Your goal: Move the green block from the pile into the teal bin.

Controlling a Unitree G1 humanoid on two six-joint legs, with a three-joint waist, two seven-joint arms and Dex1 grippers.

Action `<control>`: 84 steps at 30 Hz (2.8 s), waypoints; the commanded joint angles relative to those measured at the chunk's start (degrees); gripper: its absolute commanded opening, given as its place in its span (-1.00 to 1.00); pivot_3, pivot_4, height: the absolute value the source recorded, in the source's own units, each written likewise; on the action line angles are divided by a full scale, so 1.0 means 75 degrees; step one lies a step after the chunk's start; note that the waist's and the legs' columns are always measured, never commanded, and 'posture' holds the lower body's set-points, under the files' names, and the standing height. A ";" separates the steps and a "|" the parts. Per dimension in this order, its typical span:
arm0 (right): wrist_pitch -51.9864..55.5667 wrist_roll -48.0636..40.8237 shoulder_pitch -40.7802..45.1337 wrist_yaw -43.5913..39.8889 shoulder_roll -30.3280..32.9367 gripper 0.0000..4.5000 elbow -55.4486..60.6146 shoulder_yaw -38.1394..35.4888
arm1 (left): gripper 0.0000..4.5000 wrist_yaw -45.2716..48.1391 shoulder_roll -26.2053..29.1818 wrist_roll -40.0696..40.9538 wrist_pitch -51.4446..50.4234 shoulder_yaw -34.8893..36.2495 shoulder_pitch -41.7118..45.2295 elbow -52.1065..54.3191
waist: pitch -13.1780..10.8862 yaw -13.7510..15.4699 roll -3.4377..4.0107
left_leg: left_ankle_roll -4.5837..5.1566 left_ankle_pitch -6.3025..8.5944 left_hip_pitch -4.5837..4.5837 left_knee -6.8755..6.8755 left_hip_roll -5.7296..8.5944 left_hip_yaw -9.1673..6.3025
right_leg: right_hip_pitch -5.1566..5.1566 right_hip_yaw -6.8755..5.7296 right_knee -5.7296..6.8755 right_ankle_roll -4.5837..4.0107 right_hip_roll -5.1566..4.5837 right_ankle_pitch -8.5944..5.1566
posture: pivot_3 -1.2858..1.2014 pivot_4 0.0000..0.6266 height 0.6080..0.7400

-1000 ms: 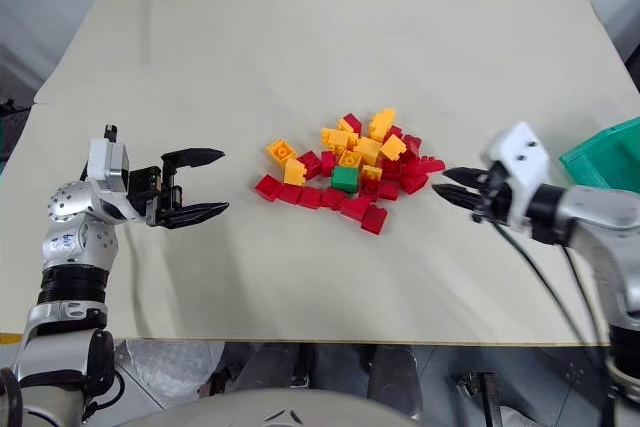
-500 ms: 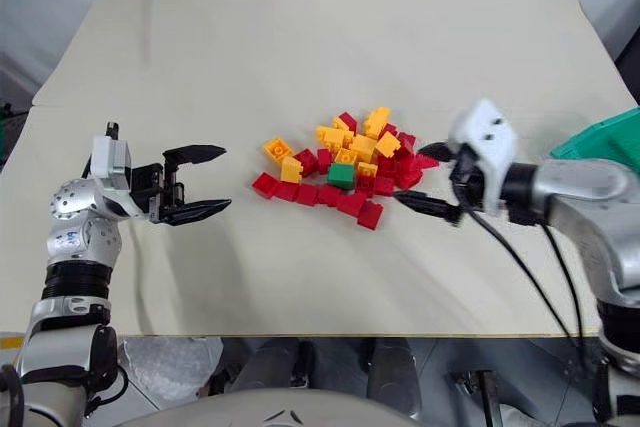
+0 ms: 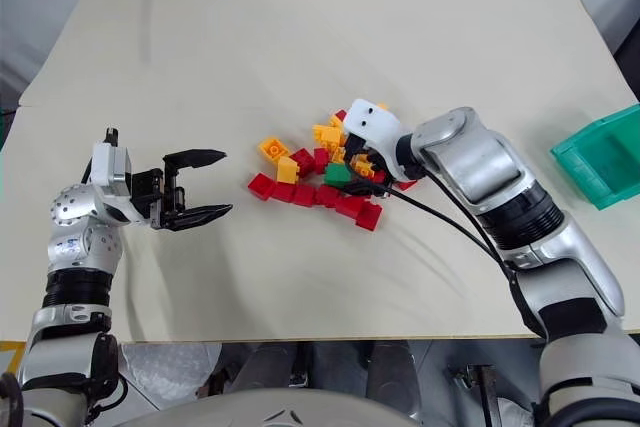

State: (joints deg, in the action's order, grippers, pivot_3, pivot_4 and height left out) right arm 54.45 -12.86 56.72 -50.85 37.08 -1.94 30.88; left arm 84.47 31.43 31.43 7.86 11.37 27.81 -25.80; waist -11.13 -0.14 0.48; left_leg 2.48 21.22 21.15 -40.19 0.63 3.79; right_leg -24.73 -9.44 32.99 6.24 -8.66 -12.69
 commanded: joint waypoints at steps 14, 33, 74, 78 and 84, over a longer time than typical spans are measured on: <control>0.0152 0.0534 0.0371 -0.0972 -0.0824 0.99 -0.0279 0.0524 | 1.00 -0.0384 -0.0088 0.0146 -0.0014 0.0182 -0.0321 0.0699 | 0.0001 -0.0021 0.0000 | -0.0003 0.0001 -0.0008 -0.0014 -0.0017 -0.0003 | 0.0001 0.0010 0.0010 0.0000 0.0013 0.0000 | 0.03 -0.52 1.00; -0.0355 0.0652 -0.0032 -0.0773 -0.0754 0.53 0.0226 -0.0431 | 1.00 -0.0397 -0.0174 0.0097 0.0058 0.0143 -0.0229 0.0593 | 0.0001 -0.0082 0.0000 | -0.0008 0.0001 -0.0011 -0.0026 -0.0020 0.0001 | -0.0004 0.0018 0.0034 -0.0001 0.0013 0.0000 | 0.03 -0.52 1.00; 0.0043 0.1352 -0.0057 -0.1080 -0.0887 0.99 -0.0261 0.0244 | 1.00 -0.0679 -0.0237 0.0069 0.0242 0.0188 -0.0187 0.0492 | 0.0001 -0.0020 0.0000 | -0.0010 0.0003 -0.0011 -0.0061 -0.0022 0.0003 | -0.0005 0.0024 0.0060 -0.0002 0.0012 0.0001 | 0.03 -0.52 1.00; -0.0017 0.1386 -0.0071 -0.1141 -0.0847 0.99 -0.0178 0.0244 | 1.00 -0.0689 -0.0232 0.0071 0.0244 0.0193 -0.0182 0.0486 | 0.0001 -0.0018 0.0000 | -0.0010 0.0004 -0.0011 -0.0064 -0.0022 0.0002 | -0.0004 0.0025 0.0061 -0.0003 0.0012 0.0001 | 0.03 -0.52 1.00; -0.0382 0.1518 0.0153 -0.1409 -0.0558 0.99 -0.0434 0.0161 | 1.00 -0.0688 -0.0219 0.0066 0.0266 0.0210 -0.0167 0.0445 | 0.0001 -0.0016 0.0000 | -0.0011 0.0004 -0.0009 -0.0064 -0.0022 0.0002 | -0.0005 0.0024 0.0061 -0.0003 0.0012 0.0001 | 0.03 -0.52 1.00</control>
State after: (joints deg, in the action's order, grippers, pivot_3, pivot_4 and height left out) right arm 53.11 -2.43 55.96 -60.24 31.22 -5.04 32.56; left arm 79.55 29.63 31.52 8.88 11.95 25.93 -23.06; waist -11.12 -0.26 0.48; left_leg 2.40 21.25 21.09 -40.67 0.47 3.80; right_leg -24.77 -9.26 33.45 6.22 -8.57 -12.68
